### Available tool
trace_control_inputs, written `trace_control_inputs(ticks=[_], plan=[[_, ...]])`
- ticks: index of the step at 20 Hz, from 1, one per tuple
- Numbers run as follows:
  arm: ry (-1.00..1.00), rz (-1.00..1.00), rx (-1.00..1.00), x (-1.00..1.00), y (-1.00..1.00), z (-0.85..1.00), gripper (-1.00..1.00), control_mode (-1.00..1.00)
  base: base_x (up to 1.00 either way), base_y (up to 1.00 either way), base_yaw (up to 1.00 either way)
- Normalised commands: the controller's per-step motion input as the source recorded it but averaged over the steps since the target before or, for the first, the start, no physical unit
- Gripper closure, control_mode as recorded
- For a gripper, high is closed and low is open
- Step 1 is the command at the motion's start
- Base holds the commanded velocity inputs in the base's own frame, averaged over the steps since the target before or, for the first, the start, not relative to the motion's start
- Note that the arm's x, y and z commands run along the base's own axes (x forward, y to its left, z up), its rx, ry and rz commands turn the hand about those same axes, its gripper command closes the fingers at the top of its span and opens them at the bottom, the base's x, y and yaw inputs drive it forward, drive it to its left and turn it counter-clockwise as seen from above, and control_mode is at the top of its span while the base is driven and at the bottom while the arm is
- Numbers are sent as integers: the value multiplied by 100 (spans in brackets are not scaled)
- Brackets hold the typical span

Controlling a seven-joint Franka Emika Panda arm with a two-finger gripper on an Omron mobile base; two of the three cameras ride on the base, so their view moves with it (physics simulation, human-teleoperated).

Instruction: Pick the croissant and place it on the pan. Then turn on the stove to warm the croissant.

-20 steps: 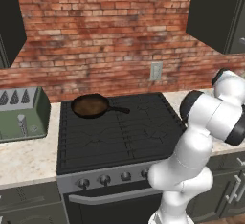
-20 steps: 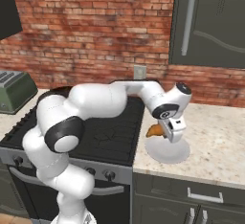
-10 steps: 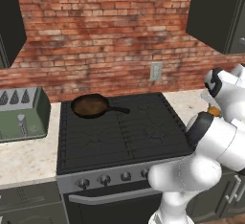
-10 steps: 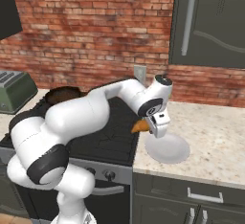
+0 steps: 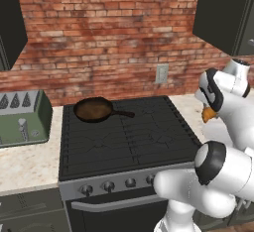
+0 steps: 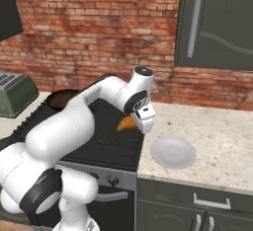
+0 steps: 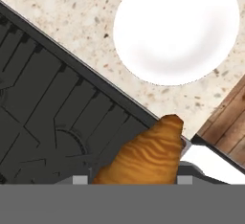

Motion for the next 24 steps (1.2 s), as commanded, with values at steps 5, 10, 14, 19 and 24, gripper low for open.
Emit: trace_control_inputs(ticks=[5,10,14,19,24], plan=[[7,11,-1,0,62,23,100,-100,0,0,0],[10,17,0,0,58,11,100,-100,0,0,0],[13,20,0,0,54,6,100,-100,0,0,0],[18,24,1,0,51,6,100,-100,0,0,0],[14,27,1,0,46,2,100,-100,0,0,0]])
